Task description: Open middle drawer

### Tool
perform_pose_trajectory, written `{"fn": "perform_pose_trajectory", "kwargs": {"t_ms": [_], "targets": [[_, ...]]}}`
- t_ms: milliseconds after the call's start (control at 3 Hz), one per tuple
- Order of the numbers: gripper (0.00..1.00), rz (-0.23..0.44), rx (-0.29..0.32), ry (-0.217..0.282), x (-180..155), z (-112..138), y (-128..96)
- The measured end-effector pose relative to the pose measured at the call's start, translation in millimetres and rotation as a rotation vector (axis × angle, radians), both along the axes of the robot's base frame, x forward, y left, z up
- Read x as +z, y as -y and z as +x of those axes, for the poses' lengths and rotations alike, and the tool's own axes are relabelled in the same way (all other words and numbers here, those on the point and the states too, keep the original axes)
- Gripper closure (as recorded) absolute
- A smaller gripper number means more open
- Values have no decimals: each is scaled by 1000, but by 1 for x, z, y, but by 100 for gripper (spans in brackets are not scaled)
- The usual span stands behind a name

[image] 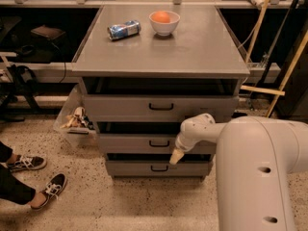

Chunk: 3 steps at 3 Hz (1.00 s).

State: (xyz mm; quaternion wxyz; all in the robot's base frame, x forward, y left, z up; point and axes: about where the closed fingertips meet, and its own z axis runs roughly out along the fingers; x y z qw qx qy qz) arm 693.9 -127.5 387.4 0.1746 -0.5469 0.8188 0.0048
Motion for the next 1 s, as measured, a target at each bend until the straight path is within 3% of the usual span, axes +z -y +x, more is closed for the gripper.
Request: {"fn": "perform_pose_trajectory", "kwargs": {"t_ms": [1000], "targets": [[88,0,0,0,9,0,0]]}}
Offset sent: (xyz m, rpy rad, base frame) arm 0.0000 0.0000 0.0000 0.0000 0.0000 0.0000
